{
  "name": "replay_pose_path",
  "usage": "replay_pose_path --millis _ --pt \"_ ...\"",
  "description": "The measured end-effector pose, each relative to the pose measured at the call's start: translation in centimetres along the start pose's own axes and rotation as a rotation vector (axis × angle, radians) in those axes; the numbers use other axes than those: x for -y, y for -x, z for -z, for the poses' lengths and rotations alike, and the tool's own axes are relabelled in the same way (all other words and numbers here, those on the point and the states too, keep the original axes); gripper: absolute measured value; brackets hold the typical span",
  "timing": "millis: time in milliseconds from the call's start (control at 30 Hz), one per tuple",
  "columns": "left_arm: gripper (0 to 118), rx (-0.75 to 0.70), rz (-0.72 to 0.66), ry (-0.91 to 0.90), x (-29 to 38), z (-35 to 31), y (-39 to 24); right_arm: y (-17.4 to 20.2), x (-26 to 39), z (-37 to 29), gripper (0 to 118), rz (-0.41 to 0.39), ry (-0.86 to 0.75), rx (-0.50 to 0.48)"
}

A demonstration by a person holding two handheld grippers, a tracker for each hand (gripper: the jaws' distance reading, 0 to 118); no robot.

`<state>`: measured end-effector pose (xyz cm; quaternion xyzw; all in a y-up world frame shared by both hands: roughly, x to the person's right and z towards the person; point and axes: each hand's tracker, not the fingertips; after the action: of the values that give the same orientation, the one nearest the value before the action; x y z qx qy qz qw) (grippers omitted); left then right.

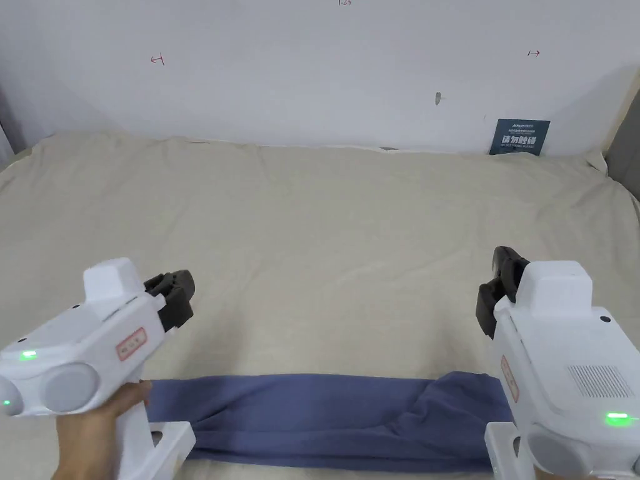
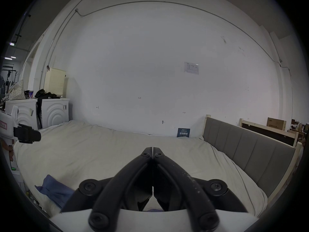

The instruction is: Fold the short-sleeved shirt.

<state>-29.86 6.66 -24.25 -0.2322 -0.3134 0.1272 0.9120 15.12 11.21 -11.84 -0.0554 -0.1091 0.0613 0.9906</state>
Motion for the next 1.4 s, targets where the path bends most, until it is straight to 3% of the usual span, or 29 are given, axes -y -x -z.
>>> replay_pose_path --millis 267,500,533,567,600,633,700,967,1067,1100,1200,1300,1400 --pt "0 0.053 -0.255 0.296 3.1 -0.8 10.6 0.2 0.5 1.1 2 -0.009 0.036 0.001" --pt "5 0.045 -0.318 0.412 6.2 -2.2 16.1 1.2 1.0 2.5 2 -0.019 0.071 -0.009" --pt "11 0.043 -0.34 0.418 6.7 -2.3 16.6 1.3 1.2 2.6 2 -0.021 0.076 -0.007" --pt "26 0.05 -0.372 0.433 7.4 -2.2 17.3 1.5 1.3 2.8 2 -0.021 0.081 -0.007" --pt "56 0.047 -0.41 0.449 7.9 -2.3 17.7 1.6 1.4 3.0 2 -0.021 0.087 -0.006" --pt "74 0.023 -0.426 0.461 8.4 -2.2 17.9 1.7 1.5 3.2 2 -0.019 0.094 -0.007" --pt "89 0.001 -0.419 0.47 9.0 -1.7 18.2 1.9 1.8 3.6 2 -0.017 0.107 -0.011" --pt "86 0.0 -0.406 0.55 11.0 0.7 19.0 2.5 2.7 4.8 2 -0.029 0.149 -0.017" --pt "50 0.003 -0.397 0.565 11.4 1.6 18.8 2.6 3.0 5.1 2 -0.034 0.164 -0.019" --pt "44 0.004 -0.391 0.571 11.5 2.0 18.6 2.6 3.1 5.2 2 -0.036 0.168 -0.021" --pt "42 0.003 -0.375 0.579 12.0 2.8 18.3 2.5 3.3 5.2 2 -0.037 0.178 -0.025" --pt "16 -0.033 -0.349 0.558 11.9 2.8 18.1 2.3 3.4 5.1 2 -0.037 0.182 -0.024" --pt "11 -0.044 -0.319 0.558 12.1 3.2 17.6 2.1 3.5 5.0 2 -0.029 0.186 -0.023"
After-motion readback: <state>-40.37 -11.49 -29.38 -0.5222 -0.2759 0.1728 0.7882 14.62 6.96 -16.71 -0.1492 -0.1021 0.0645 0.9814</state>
